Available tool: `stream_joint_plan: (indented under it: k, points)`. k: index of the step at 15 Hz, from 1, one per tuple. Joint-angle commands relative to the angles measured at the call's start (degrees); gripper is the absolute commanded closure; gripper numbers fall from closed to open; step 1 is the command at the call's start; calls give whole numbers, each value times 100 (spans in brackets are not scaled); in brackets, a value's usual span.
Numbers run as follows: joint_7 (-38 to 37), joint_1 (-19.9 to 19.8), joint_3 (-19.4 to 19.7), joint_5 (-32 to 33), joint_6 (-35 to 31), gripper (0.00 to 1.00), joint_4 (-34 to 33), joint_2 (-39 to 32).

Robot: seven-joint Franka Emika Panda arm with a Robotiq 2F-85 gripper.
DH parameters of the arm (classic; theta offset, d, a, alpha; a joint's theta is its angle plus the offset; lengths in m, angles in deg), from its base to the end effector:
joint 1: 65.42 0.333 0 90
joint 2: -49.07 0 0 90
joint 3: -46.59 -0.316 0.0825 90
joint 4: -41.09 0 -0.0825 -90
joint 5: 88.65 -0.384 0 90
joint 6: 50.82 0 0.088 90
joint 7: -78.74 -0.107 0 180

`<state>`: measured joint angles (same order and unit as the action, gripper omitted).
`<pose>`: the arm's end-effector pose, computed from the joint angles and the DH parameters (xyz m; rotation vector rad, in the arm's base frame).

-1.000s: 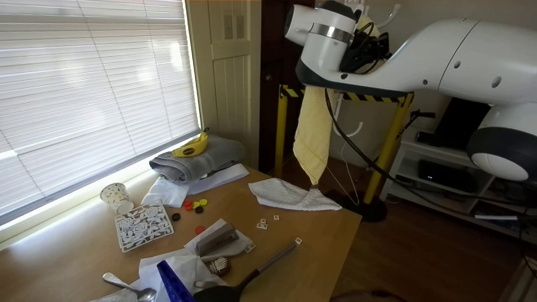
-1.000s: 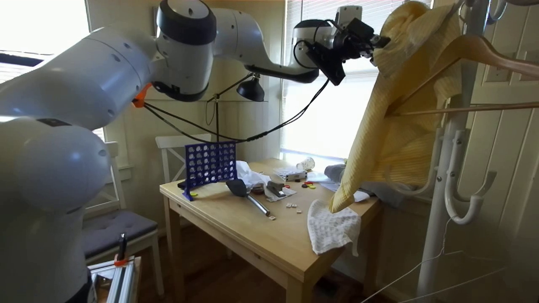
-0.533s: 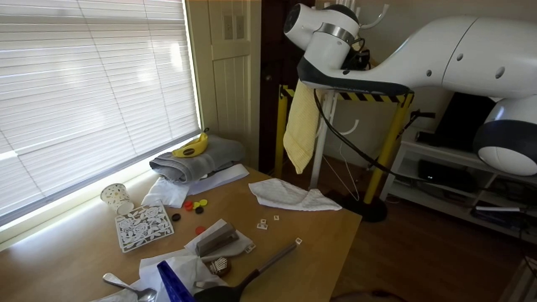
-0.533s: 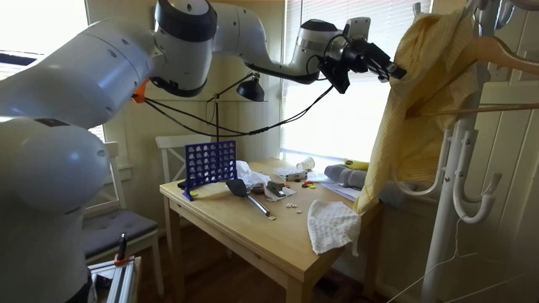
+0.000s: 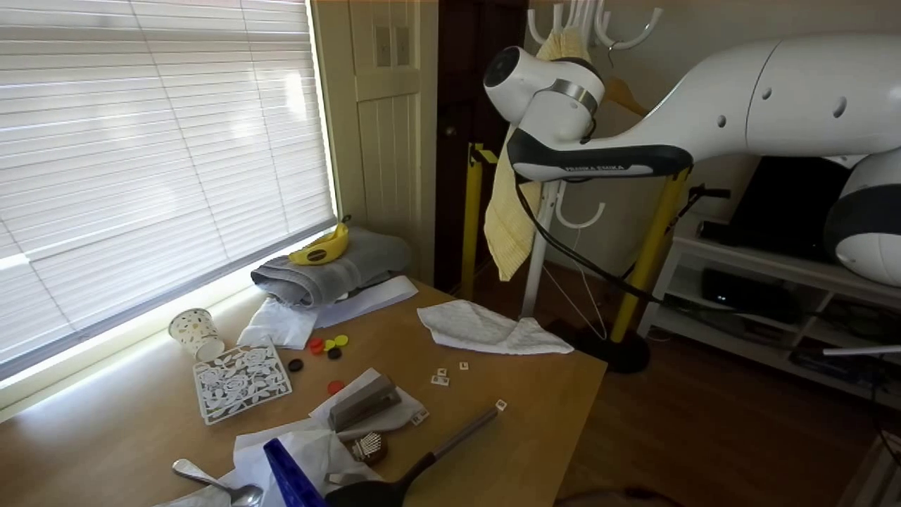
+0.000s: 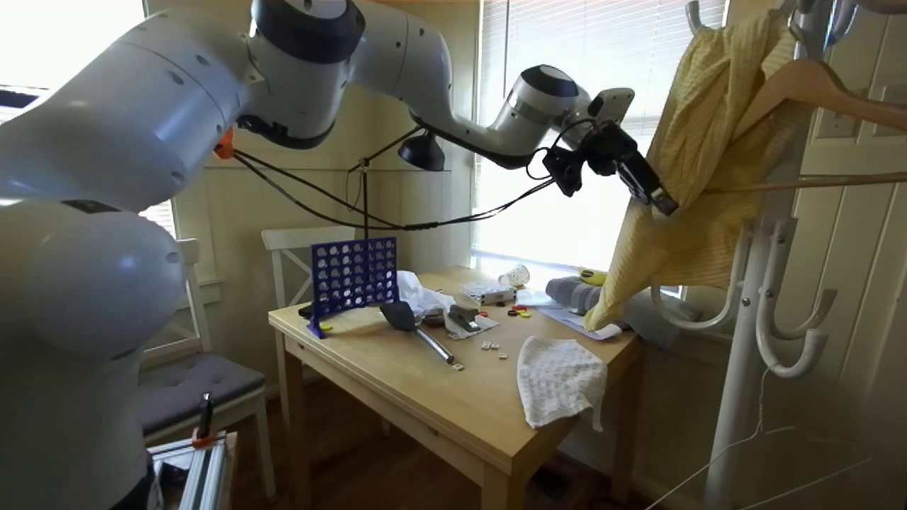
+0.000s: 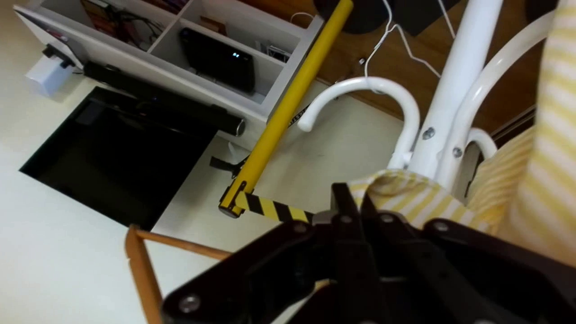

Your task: Hang the yellow towel on the stand

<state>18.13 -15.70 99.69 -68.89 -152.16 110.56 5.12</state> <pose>0.7043 0.1325 0.4749 2.0767 -0.9750 0.6416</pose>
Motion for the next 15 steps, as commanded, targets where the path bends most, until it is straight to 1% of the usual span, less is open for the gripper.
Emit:
stream_joint_plan:
  k: [1, 2, 5, 8, 10, 11, 12, 14, 15]
  points:
    - [-288, -111, -874, 221, -469, 100, 1139, 808]
    - [-297, -176, -1016, 305, -519, 100, 1303, 908]
    - [-443, -639, -1785, 561, -451, 100, 1672, 1275]
    - [-656, -1276, -2542, 829, -394, 100, 1906, 1563]
    - [-776, -1774, -3067, 1007, -360, 100, 2024, 1706]
    - [-756, -2018, -3288, 1037, -289, 95, 2029, 1765]
    - [-776, -2238, -3496, 1068, -272, 72, 2057, 1811]
    - [-833, -2627, -3794, 1180, -254, 69, 2086, 1903]
    - [-875, -2766, -3890, 1282, -257, 62, 2085, 1941]
